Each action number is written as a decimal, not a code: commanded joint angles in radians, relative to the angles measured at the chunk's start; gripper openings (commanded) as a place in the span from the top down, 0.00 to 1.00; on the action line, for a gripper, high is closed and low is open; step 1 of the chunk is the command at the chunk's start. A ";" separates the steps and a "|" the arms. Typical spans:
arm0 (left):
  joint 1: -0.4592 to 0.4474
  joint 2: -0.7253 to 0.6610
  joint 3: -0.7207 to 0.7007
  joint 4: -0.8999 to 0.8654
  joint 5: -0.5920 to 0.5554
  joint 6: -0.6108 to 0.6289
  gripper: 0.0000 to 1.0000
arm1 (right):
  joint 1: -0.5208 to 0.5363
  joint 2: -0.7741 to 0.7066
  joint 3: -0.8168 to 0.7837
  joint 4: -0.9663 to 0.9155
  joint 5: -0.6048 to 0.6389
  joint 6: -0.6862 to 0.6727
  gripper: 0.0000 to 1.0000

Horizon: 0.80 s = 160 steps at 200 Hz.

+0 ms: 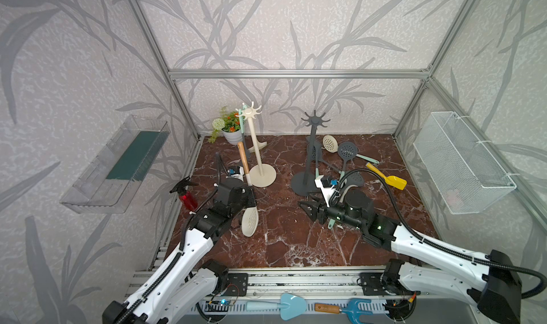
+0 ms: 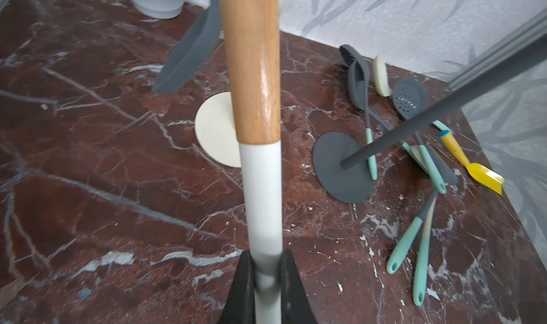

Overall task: Hang the skimmer on the kitchen utensil rack
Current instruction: Pick up the skimmer from the center of the board.

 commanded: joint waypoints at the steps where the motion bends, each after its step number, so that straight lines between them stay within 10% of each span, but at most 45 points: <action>1: -0.050 -0.011 0.009 0.110 0.056 0.059 1.00 | 0.007 0.018 0.069 0.044 0.074 0.075 0.39; 160: -0.392 0.069 0.102 0.176 0.009 0.167 1.00 | 0.010 0.321 0.388 -0.068 0.223 0.234 0.40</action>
